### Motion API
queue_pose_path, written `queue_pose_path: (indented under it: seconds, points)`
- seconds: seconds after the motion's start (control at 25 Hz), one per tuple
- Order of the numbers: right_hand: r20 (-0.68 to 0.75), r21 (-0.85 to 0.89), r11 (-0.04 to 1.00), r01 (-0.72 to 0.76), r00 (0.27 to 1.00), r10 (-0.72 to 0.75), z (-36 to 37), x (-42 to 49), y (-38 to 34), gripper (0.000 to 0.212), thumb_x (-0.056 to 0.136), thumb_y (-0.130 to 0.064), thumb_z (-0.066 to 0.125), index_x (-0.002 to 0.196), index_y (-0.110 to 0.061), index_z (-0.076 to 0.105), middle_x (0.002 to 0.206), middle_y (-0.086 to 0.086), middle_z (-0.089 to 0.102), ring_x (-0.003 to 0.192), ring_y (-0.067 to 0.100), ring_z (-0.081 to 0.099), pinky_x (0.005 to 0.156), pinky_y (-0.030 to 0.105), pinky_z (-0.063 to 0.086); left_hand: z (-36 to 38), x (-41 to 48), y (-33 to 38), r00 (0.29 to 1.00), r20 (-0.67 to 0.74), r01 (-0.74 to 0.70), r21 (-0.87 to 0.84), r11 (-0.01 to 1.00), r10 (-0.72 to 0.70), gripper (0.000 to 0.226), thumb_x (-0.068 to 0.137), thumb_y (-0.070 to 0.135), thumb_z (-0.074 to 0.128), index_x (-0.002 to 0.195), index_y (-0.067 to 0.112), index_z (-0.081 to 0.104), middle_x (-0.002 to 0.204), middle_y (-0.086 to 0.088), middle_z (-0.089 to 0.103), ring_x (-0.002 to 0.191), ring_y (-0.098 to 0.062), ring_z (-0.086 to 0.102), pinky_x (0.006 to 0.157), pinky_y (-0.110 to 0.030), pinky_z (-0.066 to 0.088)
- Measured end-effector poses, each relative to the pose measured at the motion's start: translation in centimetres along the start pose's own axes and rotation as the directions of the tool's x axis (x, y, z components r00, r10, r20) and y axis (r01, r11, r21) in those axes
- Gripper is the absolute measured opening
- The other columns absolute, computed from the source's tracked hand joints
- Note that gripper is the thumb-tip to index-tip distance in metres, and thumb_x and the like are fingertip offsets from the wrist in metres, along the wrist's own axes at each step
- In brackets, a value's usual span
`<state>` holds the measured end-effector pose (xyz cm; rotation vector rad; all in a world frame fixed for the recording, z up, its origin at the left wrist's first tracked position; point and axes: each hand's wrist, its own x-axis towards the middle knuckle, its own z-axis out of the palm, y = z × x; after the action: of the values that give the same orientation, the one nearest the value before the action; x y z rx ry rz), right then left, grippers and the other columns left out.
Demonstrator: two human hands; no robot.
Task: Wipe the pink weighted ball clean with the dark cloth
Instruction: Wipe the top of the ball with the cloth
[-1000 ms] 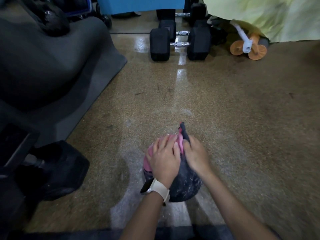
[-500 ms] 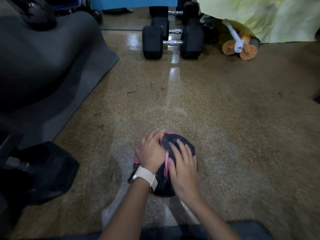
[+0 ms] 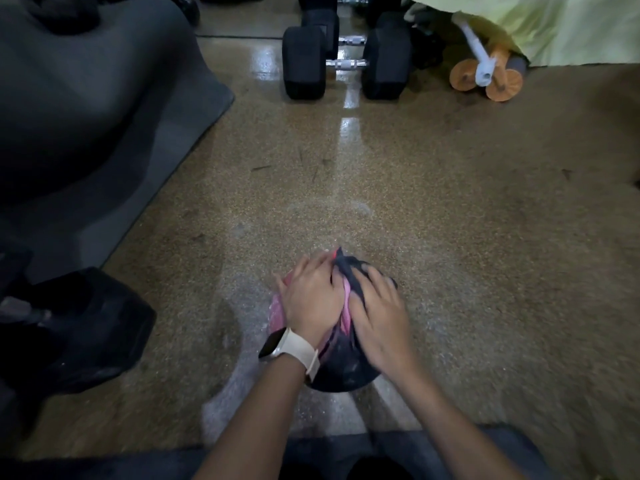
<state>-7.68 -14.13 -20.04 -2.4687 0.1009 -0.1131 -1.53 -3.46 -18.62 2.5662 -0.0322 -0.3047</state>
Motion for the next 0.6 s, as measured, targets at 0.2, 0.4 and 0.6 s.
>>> queue_pose_path:
  seconds: [0.2, 0.4, 0.6]
  points:
    - [0.039, 0.103, 0.976, -0.191, 0.981, 0.188, -0.2, 4.4, 0.5, 0.044, 0.098, -0.045, 0.029, 0.128, -0.031, 0.058, 0.135, -0.003, 0.056, 0.128, 0.019, 0.047, 0.105, 0.038, 0.036, 0.1, 0.0, 0.2, 1.0, -0.008, 0.021, -0.038, 0.999, -0.021, 0.045, 0.104, 0.044, 0.027, 0.139, 0.04, 0.054, 0.156, 0.013, 0.046, 0.149, -0.02, 0.034, 0.118, -0.064, 0.026]
    - [0.004, 0.035, 0.998, -0.05, 0.999, 0.05, 0.4, 0.7, -0.2, 0.051, 0.095, -0.048, 0.022, 0.137, -0.035, 0.047, 0.145, -0.002, 0.045, 0.137, 0.022, 0.037, 0.113, 0.044, 0.029, 0.2, 1.3, -0.8, 1.0, -0.01, 0.027, -0.095, 0.995, -0.028, 0.064, 0.086, 0.056, 0.017, 0.132, 0.04, 0.059, 0.145, 0.011, 0.057, 0.138, -0.022, 0.048, 0.114, -0.057, 0.036]
    - [0.014, 0.019, 0.982, -0.188, 0.982, 0.188, 0.3, 4.0, -0.5, 0.053, 0.095, -0.049, 0.02, 0.128, -0.03, 0.057, 0.138, 0.002, 0.055, 0.131, 0.026, 0.046, 0.106, 0.042, 0.037, 1.2, 0.9, -1.5, 0.999, -0.039, 0.034, -0.088, 0.996, -0.038, 0.071, 0.082, 0.064, 0.01, 0.136, 0.048, 0.052, 0.149, 0.014, 0.053, 0.141, -0.022, 0.046, 0.114, -0.059, 0.034]
